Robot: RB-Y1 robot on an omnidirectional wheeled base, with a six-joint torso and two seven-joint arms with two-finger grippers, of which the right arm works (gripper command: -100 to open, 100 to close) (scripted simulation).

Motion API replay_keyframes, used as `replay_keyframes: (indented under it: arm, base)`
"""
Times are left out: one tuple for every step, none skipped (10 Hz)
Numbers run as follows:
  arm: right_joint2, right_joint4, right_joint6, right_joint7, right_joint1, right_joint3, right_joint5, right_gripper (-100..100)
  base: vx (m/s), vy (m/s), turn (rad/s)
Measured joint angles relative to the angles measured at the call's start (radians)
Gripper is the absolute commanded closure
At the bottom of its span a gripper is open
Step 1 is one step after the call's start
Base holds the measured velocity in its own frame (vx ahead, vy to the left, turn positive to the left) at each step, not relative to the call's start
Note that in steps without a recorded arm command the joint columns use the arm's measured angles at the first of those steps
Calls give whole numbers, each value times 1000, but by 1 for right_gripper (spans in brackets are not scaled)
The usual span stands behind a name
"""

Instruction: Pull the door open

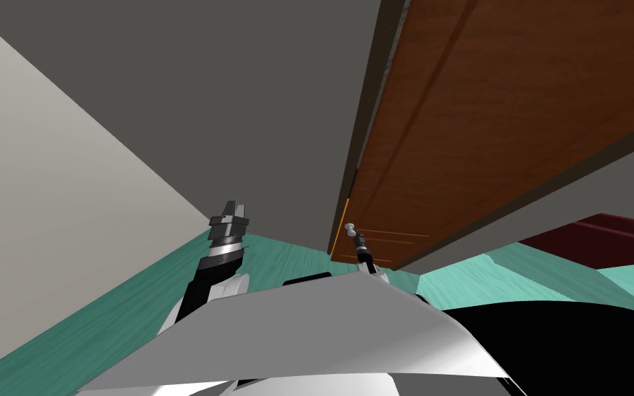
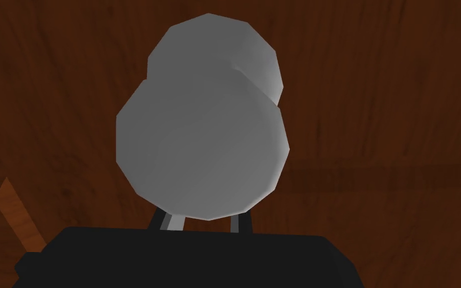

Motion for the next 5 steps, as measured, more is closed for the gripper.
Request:
replay_keyframes:
  arm:
    - [-3, 17, -11, -19, -5, 0, -4, 100]
    - [-11, 61, -32, -46, -26, 0, -13, 100]
    - [-4, 22, -17, -63, -6, 1, -17, 100]
    - [-2, 13, -8, -87, -1, 3, -24, 100]
    - [-7, 33, -16, -120, -8, 3, -35, 100]
  base:
    - [-55, -16, 89]
    - [-52, -13, 38]
    - [-55, -18, 59]
    - [-84, -32, 165]
    - [-62, -21, 59]
